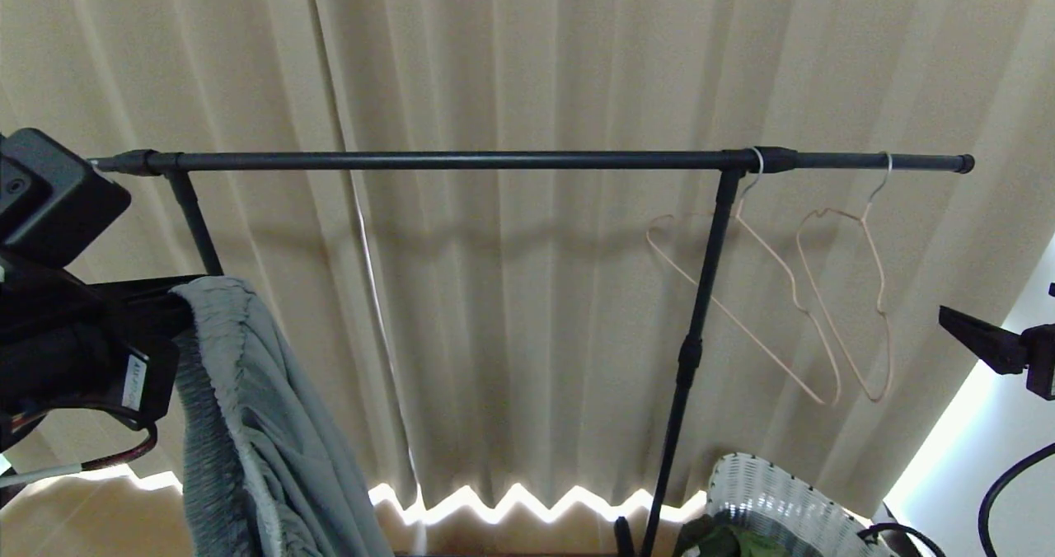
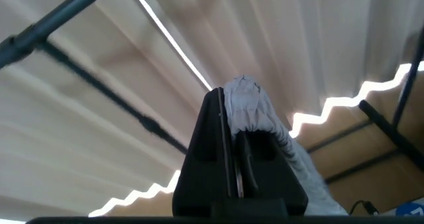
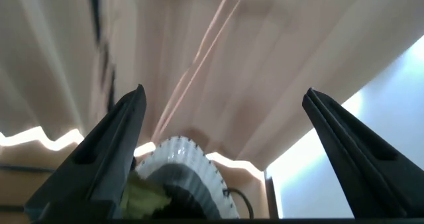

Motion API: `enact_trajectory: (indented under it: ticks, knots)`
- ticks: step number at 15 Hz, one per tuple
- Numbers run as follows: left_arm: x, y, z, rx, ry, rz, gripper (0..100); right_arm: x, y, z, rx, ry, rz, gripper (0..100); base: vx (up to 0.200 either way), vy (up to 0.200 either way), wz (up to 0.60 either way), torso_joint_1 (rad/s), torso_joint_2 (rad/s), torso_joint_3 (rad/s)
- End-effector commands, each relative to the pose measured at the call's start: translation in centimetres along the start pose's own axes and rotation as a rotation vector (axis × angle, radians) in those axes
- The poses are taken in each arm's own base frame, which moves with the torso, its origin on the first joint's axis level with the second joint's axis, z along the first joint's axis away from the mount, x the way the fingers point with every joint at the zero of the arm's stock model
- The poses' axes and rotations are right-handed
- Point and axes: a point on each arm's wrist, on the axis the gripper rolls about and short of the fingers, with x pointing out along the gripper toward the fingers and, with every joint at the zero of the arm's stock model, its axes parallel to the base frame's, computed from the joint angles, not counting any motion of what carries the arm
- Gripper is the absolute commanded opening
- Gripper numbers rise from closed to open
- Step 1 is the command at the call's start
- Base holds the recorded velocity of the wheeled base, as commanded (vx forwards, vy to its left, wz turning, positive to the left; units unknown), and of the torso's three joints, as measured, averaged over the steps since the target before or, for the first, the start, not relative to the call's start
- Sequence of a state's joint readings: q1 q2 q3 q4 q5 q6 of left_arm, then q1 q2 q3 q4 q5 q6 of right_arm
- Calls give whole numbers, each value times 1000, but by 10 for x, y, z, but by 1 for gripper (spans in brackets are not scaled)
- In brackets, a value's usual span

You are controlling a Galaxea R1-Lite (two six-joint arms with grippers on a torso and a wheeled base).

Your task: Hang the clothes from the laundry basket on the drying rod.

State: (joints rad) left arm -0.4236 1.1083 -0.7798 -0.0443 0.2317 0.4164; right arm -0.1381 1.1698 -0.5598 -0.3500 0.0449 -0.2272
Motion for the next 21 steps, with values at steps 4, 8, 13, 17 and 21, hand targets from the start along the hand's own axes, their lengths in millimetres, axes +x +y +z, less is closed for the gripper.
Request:
enact_trajectory:
  ticks: [4,8,13,17,21]
  knots:
    - [6,-2,0,4,4,-3,0,38,1,4,149,161,-4,100,0,0,0,0,0,0]
    - [5,-5,-8,6,0,-1,0,81,14,8,287,297,-137,100,0,0,0,0,0,0]
    - [2,-6,-11,4,-4,0,0,103,23,-2,263,354,-171,100,0,0,0,0,0,0]
    - [1,-6,-11,3,-7,2,0,105,23,-4,260,360,-182,100,0,0,0,0,0,0]
    - [-1,-5,-12,2,-11,3,0,116,21,-4,265,368,-190,100,0,0,0,0,0,0]
